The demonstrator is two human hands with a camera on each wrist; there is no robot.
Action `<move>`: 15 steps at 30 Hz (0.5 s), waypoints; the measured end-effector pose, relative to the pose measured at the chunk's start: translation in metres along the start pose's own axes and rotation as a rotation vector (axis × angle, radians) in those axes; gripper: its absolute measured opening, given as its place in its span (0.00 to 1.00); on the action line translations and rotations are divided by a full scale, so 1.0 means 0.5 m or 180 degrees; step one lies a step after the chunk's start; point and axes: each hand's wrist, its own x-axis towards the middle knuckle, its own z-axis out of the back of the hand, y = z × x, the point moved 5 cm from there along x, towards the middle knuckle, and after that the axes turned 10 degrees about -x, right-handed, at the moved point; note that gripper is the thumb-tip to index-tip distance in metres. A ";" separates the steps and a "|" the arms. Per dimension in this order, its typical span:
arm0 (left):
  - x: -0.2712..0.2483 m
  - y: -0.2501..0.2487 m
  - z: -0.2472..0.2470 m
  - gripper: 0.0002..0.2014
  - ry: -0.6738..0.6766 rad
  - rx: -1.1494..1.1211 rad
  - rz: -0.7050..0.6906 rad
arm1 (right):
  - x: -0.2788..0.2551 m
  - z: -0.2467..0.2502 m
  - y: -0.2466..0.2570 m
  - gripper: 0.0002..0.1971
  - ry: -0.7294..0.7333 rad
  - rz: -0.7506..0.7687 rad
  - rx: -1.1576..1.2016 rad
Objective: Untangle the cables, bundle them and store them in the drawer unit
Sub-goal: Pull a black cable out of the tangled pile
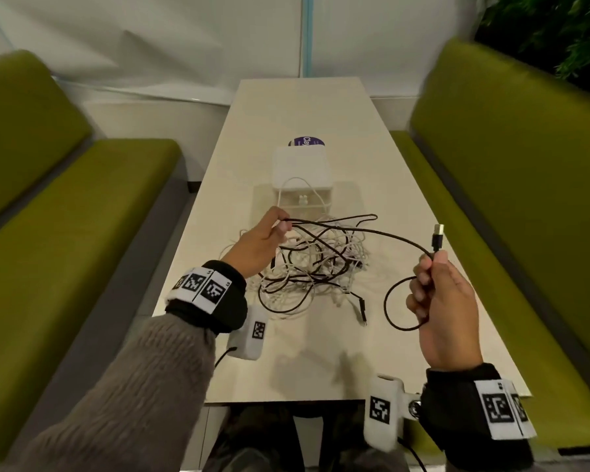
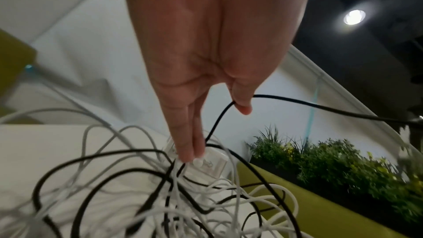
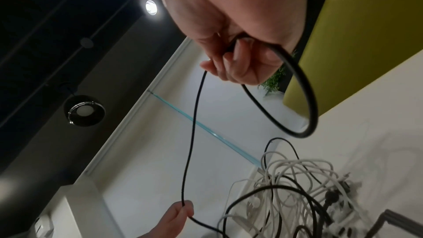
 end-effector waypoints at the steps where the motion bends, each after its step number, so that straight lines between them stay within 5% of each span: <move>1: -0.001 0.005 -0.002 0.06 -0.0018 -0.0098 -0.0011 | 0.000 -0.007 -0.001 0.18 0.0036 -0.0057 0.0009; 7: -0.040 -0.002 -0.038 0.07 -0.0969 0.0556 -0.0806 | -0.004 -0.071 -0.008 0.18 0.0398 0.0061 -0.0708; 12: -0.077 -0.010 -0.084 0.06 -0.0867 0.0632 -0.1516 | -0.009 -0.157 -0.042 0.20 0.0721 0.0428 -0.1559; 15: -0.082 -0.012 -0.095 0.11 -0.0634 0.0599 -0.1579 | 0.000 -0.180 -0.058 0.18 0.0541 0.0513 -0.1733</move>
